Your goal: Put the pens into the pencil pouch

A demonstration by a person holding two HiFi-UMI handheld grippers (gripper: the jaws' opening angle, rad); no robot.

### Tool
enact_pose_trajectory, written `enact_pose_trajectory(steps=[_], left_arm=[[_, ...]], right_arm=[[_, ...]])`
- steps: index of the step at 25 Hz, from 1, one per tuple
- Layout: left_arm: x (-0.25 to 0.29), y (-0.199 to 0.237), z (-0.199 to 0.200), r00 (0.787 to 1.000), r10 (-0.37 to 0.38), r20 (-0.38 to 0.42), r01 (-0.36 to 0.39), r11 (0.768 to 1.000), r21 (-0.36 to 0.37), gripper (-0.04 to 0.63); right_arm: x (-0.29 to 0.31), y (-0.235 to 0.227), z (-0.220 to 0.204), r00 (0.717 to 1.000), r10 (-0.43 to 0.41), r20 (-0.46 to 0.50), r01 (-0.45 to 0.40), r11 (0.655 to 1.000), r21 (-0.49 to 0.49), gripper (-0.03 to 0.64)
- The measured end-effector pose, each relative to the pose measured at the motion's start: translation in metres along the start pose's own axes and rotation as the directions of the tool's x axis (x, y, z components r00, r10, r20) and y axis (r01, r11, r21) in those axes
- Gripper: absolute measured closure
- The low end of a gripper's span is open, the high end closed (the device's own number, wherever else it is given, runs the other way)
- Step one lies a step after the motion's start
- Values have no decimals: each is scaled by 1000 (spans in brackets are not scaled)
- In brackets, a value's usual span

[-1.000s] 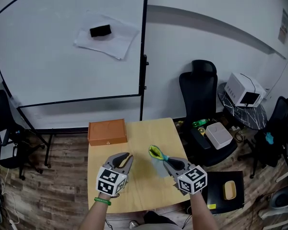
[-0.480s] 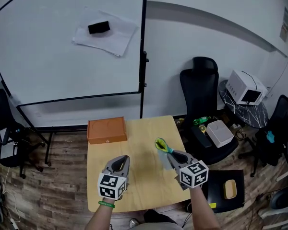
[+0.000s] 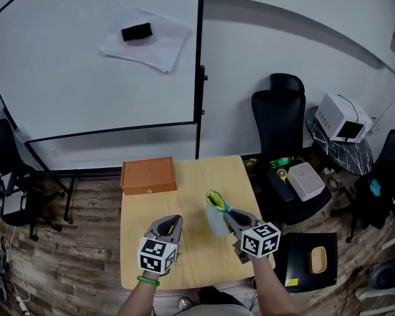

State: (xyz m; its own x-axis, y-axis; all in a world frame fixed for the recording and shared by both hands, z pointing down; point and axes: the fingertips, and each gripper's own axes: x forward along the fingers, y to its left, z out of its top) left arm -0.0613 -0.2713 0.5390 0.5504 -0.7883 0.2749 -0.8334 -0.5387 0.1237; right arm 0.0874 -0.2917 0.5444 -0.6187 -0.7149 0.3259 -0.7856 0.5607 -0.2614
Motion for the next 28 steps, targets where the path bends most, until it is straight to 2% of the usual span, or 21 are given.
enact_pose_trajectory(steps=[5, 9, 15, 22, 25, 28], left_arm=[[7, -5, -6, 1000, -25, -19, 25, 1000, -4, 582], [16, -15, -9, 998, -52, -32, 52, 999, -7, 583], [26, -25, -12, 996, -79, -52, 79, 997, -3, 583], [33, -27, -18, 994, -81, -78, 80, 997, -14, 583], [35, -25, -19, 993, -79, -86, 78, 997, -17, 583], [34, -24, -19, 993, -76, -86, 75, 997, -19, 583]], right_arm=[[-10, -32, -5, 997, -78, 1, 78, 996, 39, 578], [-15, -55, -16, 989, -142, -44, 144, 989, 36, 577], [-19, -95, -45, 944, -271, -190, 270, 962, -32, 574], [-13, -118, -69, 909, -315, -272, 309, 949, -67, 568], [-11, -123, -72, 906, -319, -279, 315, 947, -61, 558], [-10, -122, -69, 912, -314, -264, 309, 949, -61, 521]])
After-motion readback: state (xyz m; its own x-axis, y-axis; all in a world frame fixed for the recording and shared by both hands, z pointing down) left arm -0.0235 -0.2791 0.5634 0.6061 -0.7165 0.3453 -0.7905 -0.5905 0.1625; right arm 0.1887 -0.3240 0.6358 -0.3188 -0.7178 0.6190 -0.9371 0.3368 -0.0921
